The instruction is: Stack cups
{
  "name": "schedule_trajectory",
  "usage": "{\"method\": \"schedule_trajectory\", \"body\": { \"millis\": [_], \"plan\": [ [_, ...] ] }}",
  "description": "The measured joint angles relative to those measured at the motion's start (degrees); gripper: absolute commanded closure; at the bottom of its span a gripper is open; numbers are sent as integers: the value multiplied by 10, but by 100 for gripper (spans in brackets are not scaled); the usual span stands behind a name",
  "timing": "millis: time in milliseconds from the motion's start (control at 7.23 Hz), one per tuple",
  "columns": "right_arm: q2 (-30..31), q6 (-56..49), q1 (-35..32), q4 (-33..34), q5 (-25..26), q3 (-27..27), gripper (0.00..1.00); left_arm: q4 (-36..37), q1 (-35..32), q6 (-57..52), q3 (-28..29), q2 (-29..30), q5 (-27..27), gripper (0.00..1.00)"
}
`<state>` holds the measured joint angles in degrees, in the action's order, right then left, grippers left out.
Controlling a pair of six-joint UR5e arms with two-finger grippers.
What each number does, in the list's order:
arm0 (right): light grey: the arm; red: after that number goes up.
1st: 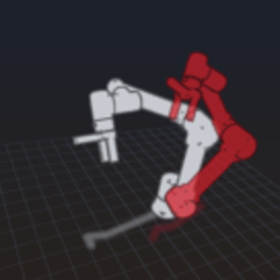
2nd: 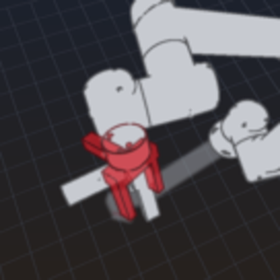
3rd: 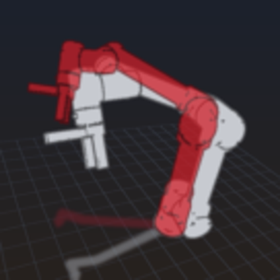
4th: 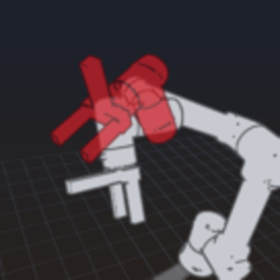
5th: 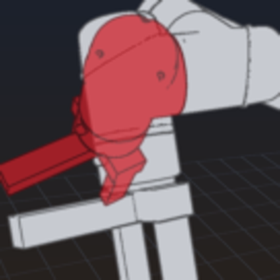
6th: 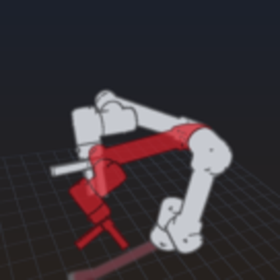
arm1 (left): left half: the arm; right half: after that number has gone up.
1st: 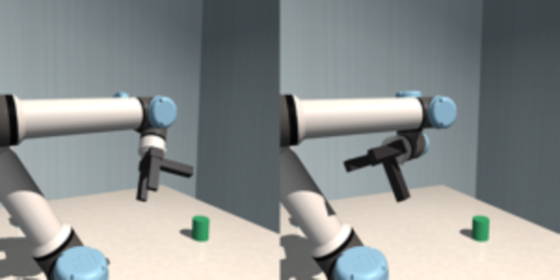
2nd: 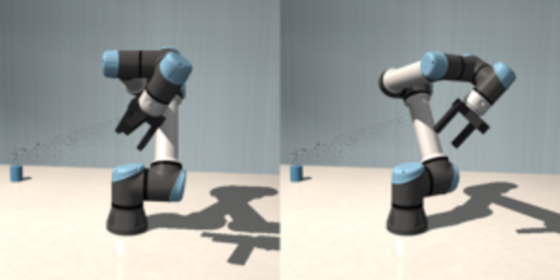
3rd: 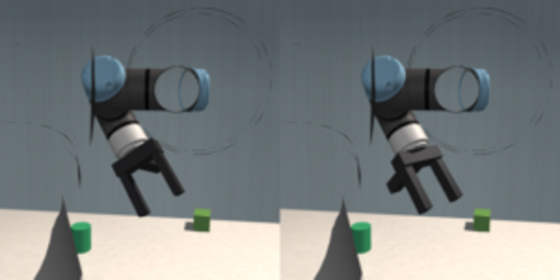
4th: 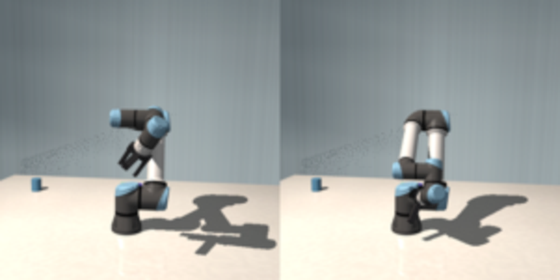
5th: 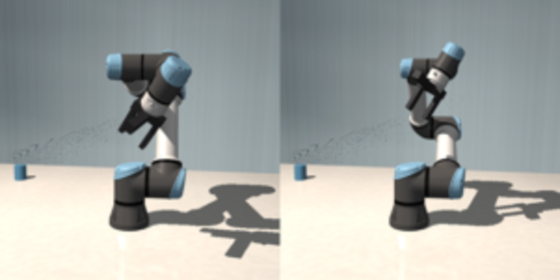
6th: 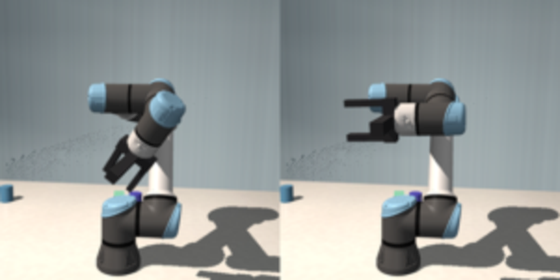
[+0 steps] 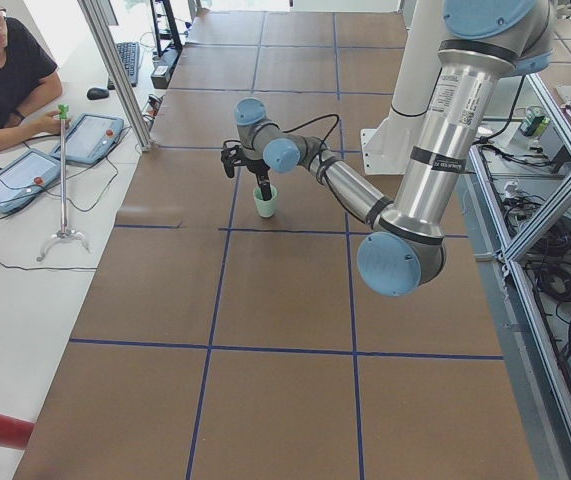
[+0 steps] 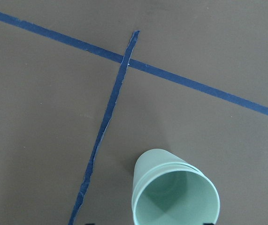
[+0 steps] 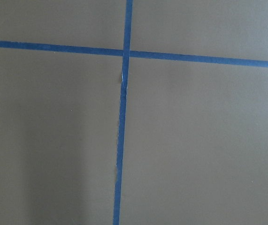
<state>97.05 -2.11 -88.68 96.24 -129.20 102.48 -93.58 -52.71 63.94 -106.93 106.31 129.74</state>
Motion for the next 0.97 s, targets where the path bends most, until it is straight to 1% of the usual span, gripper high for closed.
{"method": "schedule_trajectory", "body": {
  "millis": [138,553,691,968],
  "plan": [
    [0,0,0,0,0,0,0,0,-33,-83,-2,-26,3,0],
    [0,0,0,0,0,0,0,4,-175,-382,13,-122,5,0],
    [0,0,0,0,0,0,0,5,-228,-483,33,-147,5,0],
    [0,0,0,0,0,0,0,7,-338,-668,126,-163,7,0]
  ]
}}
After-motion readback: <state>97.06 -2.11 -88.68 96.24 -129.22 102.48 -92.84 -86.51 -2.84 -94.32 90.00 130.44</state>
